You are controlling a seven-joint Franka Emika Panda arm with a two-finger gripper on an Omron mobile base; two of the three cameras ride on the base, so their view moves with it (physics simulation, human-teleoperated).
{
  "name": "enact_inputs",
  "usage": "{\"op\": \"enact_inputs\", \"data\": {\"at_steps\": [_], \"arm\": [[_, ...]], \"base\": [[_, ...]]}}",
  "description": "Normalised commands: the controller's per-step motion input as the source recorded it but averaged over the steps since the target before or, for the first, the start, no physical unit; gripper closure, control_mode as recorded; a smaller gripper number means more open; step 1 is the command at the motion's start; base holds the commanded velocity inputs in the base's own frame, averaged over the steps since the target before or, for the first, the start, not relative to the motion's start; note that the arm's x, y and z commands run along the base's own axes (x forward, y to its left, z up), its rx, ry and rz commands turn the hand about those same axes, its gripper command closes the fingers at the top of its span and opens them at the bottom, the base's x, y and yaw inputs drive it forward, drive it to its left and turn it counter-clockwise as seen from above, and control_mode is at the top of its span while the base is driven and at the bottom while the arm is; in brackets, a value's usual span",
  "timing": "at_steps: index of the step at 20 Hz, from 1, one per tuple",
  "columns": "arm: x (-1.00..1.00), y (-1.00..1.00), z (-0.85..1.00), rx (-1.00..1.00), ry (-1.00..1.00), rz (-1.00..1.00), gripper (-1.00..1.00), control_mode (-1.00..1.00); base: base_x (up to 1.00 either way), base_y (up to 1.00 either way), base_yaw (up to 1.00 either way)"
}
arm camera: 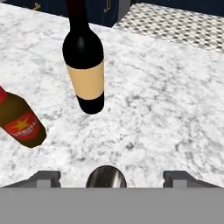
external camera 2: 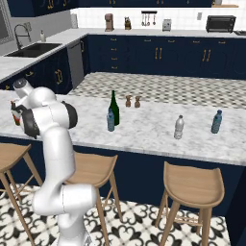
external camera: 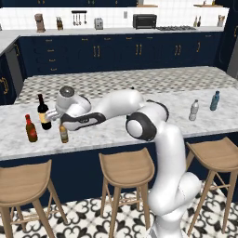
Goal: Move the plastic bottles in the middle to the plastics group, and the glass bottles in the middle to the glass group.
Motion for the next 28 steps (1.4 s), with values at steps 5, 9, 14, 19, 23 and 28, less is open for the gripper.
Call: {"op": "enact_inputs", "data": {"at_steps": [5, 9, 14, 19, 23, 28], "arm": [[0.0, -0.03, 0.49, 0.19, -0.03, 0.0, -1.0, -1.0], [-0.03, -0.43, 0.52, 0.07, 0.0, 0.0, -1.0, -1.0], [-0.3, -0.76, 0.13, 0.0, -0.05, 0.0, -1.0, -1.0], [-0.37, -0.85, 0.21, 0.0, -0.01, 0.0, -1.0, -1.0], [-0.59, -0.95, 0.27, 0.0, 0.02, 0.0, -1.0, -1.0], [-0.47, -0.85, 0.41, 0.0, 0.25, 0.0, -1.0, -1.0]], "base": [[0.0, 0.0, 0.0], [0.0, 0.0, 0.0], [0.0, 0.0, 0.0], [0.0, 0.0, 0.0], [0.0, 0.0, 0.0], [0.0, 0.0, 0.0]]}}
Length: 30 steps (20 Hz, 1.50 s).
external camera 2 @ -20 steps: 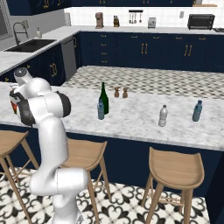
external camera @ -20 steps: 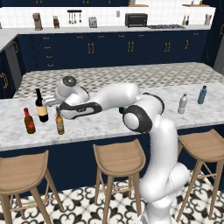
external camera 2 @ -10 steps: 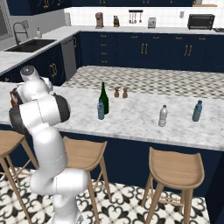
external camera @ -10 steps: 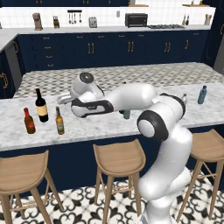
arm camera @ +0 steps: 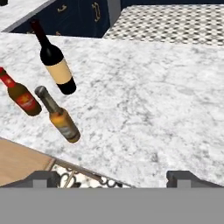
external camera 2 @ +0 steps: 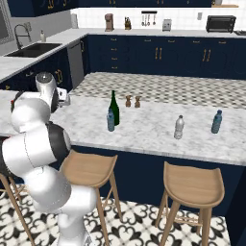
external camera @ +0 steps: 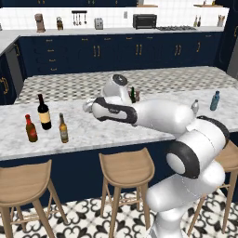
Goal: Move the plastic bottles in the middle to the plastics group, and the glass bottles in the middle to the glass group.
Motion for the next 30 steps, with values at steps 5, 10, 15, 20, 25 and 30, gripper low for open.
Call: {"op": "enact_inputs", "data": {"at_steps": [5, 10, 15, 20, 25, 30], "arm": [[-0.39, -0.87, 0.35, 0.0, 0.27, -0.01, -1.0, -1.0], [-0.06, -0.86, 0.09, -0.09, 0.14, -0.11, -1.0, -1.0], [0.01, -0.78, -0.03, -0.3, 0.04, -0.12, -1.0, -1.0], [0.44, -0.65, -0.12, -0.18, 0.02, -0.09, -1.0, -1.0], [0.81, -0.44, -0.2, 0.0, 0.0, 0.0, -1.0, -1.0], [0.73, -0.35, -0.33, 0.0, 0.07, 0.0, -1.0, -1.0]], "base": [[0.0, 0.0, 0.0], [0.0, 0.0, 0.0], [0.0, 0.0, 0.0], [0.0, 0.0, 0.0], [0.0, 0.0, 0.0], [0.0, 0.0, 0.0]]}}
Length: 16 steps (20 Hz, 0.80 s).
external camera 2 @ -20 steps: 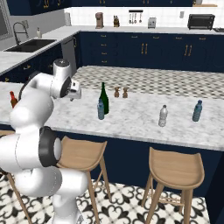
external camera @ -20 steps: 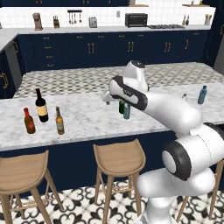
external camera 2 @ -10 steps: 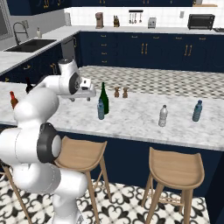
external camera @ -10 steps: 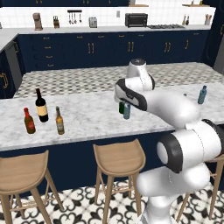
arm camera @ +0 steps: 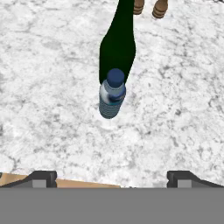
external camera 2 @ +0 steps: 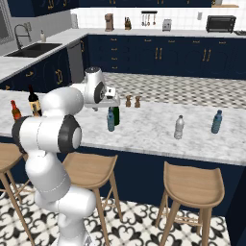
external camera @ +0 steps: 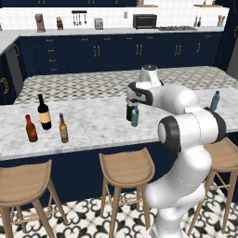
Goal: Move the plastic bottles in the middle to the plastics group, and the glass bottles in the middle to the glass group.
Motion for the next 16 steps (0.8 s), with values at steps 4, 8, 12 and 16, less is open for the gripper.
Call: {"op": "enact_inputs", "data": {"at_steps": [4, 8, 12, 16], "arm": [[0.63, -0.05, -0.55, 0.04, 0.12, 0.0, -1.0, -1.0], [0.61, -0.01, -0.41, 0.04, 0.05, 0.0, -1.0, -1.0], [0.6, 0.0, -0.22, 0.01, 0.04, 0.0, -1.0, -1.0], [0.59, 0.0, -0.14, 0.0, 0.06, 0.0, -1.0, -1.0]], "base": [[0.0, 0.0, 0.0], [0.0, 0.0, 0.0], [0.0, 0.0, 0.0], [0.0, 0.0, 0.0]]}}
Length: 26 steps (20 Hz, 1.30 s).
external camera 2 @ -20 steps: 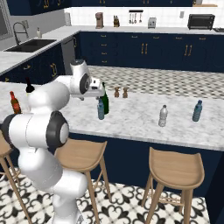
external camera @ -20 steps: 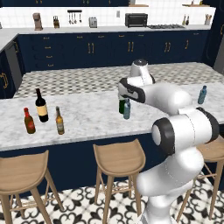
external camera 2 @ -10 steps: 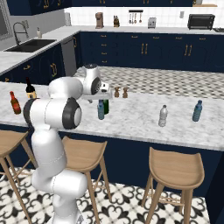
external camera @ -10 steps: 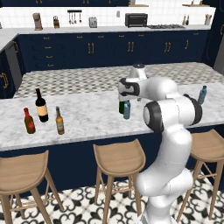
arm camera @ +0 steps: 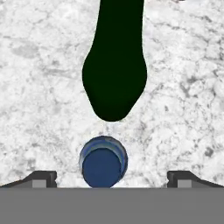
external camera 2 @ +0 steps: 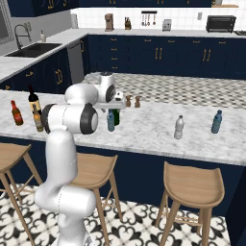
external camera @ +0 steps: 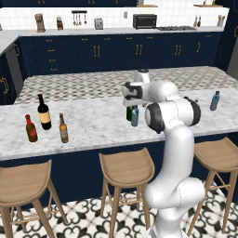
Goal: Move the plastic bottles in the middle to the plastics group, and the glass bottles in the middle to the glass group.
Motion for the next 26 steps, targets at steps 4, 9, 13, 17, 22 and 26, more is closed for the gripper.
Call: {"op": "enact_inputs", "data": {"at_steps": [4, 9, 13, 17, 22, 26], "arm": [[0.4, 0.0, -0.25, 0.0, 0.1, 0.0, -1.0, -1.0], [-0.04, 0.0, -0.2, 0.01, 0.04, 0.0, -1.0, -1.0], [-0.06, 0.0, 0.0, 0.01, 0.0, 0.0, -1.0, -1.0], [-0.17, 0.0, 0.02, 0.0, 0.0, 0.0, -1.0, -1.0], [-0.31, 0.0, 0.0, 0.0, 0.0, 0.0, -1.0, -1.0], [-0.43, 0.0, 0.0, 0.0, -0.01, -0.01, -1.0, -1.0]], "base": [[0.0, 0.0, 0.0], [0.0, 0.0, 0.0], [0.0, 0.0, 0.0], [0.0, 0.0, 0.0], [0.0, 0.0, 0.0], [0.0, 0.0, 0.0]]}}
